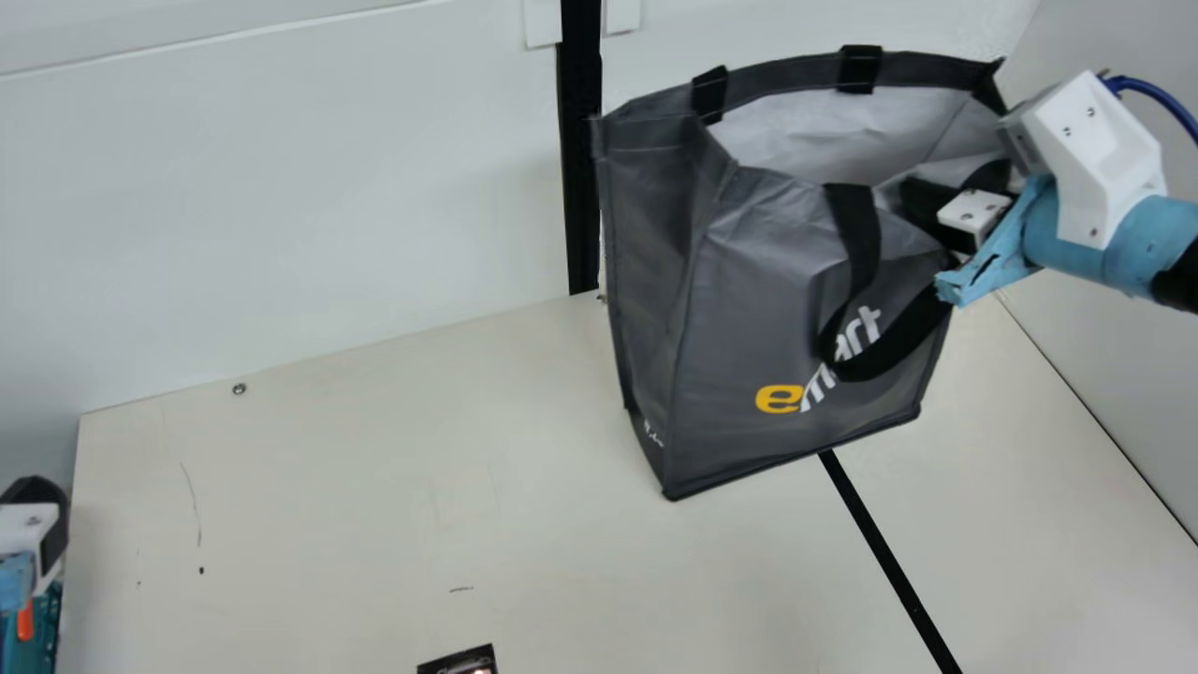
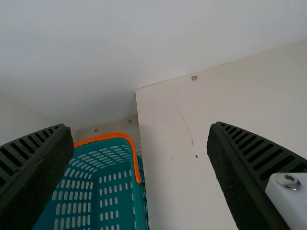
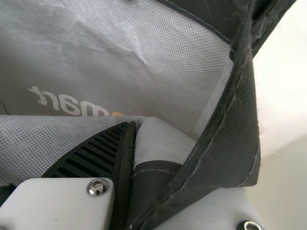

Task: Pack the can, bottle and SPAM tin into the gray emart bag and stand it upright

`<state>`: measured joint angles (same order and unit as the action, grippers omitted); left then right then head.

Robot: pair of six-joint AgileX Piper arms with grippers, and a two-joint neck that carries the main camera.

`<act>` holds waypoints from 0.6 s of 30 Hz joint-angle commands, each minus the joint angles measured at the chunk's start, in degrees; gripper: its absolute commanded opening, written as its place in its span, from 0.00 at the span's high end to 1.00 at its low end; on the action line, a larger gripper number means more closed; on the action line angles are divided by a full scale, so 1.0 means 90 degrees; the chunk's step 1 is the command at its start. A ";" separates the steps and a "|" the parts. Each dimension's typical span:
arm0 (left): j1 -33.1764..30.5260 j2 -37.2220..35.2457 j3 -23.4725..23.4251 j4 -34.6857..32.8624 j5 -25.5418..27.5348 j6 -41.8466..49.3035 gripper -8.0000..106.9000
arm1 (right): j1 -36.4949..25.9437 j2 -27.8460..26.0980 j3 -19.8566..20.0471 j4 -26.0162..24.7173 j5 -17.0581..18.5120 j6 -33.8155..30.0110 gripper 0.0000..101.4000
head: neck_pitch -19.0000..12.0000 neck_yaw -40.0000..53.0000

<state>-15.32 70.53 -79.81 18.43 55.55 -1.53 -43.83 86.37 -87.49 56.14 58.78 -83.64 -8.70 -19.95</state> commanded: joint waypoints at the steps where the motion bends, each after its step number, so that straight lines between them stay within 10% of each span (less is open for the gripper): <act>1: 0.0000 0.0000 0.0000 0.0000 0.0000 0.0000 0.15 | -0.0267 0.0079 -0.0136 -0.0022 0.0051 -0.0054 1.00 | -0.0144 -0.0005; 18: 0.0000 0.0000 0.0000 0.0000 0.0000 0.0000 0.15 | -0.1780 0.1178 -0.1641 -0.0182 0.0612 -0.0090 1.00 | -0.0144 -0.0005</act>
<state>-15.32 70.53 -79.81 18.43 55.55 -1.53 -59.29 96.40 -101.25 54.65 64.08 -84.64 -8.70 -19.95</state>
